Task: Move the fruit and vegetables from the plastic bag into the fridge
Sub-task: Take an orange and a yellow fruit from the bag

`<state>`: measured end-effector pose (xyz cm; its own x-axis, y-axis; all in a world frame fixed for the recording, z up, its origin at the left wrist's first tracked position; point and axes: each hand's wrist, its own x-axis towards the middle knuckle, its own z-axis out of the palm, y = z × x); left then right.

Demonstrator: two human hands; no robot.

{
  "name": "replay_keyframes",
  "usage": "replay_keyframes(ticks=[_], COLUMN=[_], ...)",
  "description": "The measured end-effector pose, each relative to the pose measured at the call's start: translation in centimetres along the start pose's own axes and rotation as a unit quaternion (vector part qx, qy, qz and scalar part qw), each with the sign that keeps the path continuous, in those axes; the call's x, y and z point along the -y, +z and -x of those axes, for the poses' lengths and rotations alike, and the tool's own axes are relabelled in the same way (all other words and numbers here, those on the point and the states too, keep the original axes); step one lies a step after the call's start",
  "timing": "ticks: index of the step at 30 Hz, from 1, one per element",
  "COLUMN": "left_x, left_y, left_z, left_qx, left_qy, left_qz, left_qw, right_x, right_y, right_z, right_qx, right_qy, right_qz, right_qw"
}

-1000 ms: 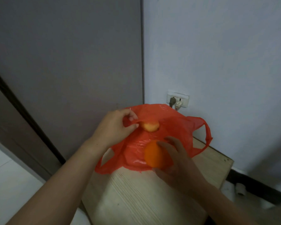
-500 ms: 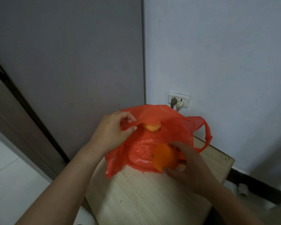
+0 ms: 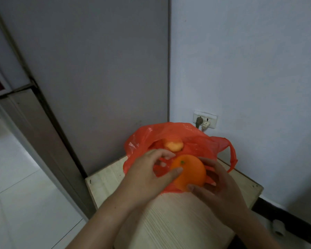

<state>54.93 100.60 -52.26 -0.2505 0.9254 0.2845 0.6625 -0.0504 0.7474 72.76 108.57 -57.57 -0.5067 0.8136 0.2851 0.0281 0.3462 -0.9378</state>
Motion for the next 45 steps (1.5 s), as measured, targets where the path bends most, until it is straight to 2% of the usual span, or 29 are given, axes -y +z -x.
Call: replay_keyframes(ticks=[6,10,13,15,17,20,23,27,30,34,37,42,45], left_x=[0.5,1.9,2.9,3.1,2.9,2.4,1.6,0.4,0.8,3.3,5.4,8.0,8.9], left_y=[2.7,2.5,1.9,1.6,1.4,1.5,1.1,-0.8,-1.9,-2.5,-3.3,-4.6,-4.6], left_z=[0.8,1.7,1.8,1.7,1.7,2.1,2.3,0.4,-1.8,-4.2,-5.7,-8.4,-9.5], left_qx=[0.054,0.043,0.011,-0.006,-0.009,0.002,-0.007,-0.026,-0.008,0.025,0.036,0.006,0.005], left_qy=[-0.062,-0.096,-0.106,-0.109,-0.106,-0.098,-0.065,0.003,0.021,0.030,0.017,0.004,-0.024], left_qz=[0.045,0.050,0.007,-0.004,-0.012,-0.013,-0.014,-0.067,-0.108,-0.206,-0.260,-0.317,-0.291], left_qw=[0.996,0.993,0.994,0.994,0.994,0.995,0.998,0.997,0.994,0.978,0.965,0.949,0.956], right_x=[-0.6,-1.6,-2.6,-3.1,-3.6,-3.9,-3.1,-1.0,0.3,-0.9,-1.5,-2.2,-3.7], right_y=[0.2,-0.6,-0.9,-0.2,0.9,1.6,0.7,-1.7,-2.3,-1.1,-0.3,1.0,1.9], right_z=[0.8,-0.1,-2.4,-3.9,-5.1,-5.8,-5.7,-7.4,-9.9,-13.1,-15.4,-19.2,-20.5], right_qx=[0.010,0.053,0.032,0.021,0.028,0.029,-0.006,-0.053,0.010,0.148,0.203,0.242,0.268], right_qy=[-0.006,-0.019,-0.019,-0.054,-0.096,-0.098,-0.147,-0.191,-0.188,-0.136,-0.094,-0.021,-0.002], right_qz=[-0.022,0.038,0.107,0.165,0.207,0.222,0.197,0.262,0.336,0.405,0.438,0.371,0.393], right_qw=[1.000,0.998,0.994,0.985,0.973,0.970,0.969,0.944,0.923,0.892,0.871,0.896,0.879])
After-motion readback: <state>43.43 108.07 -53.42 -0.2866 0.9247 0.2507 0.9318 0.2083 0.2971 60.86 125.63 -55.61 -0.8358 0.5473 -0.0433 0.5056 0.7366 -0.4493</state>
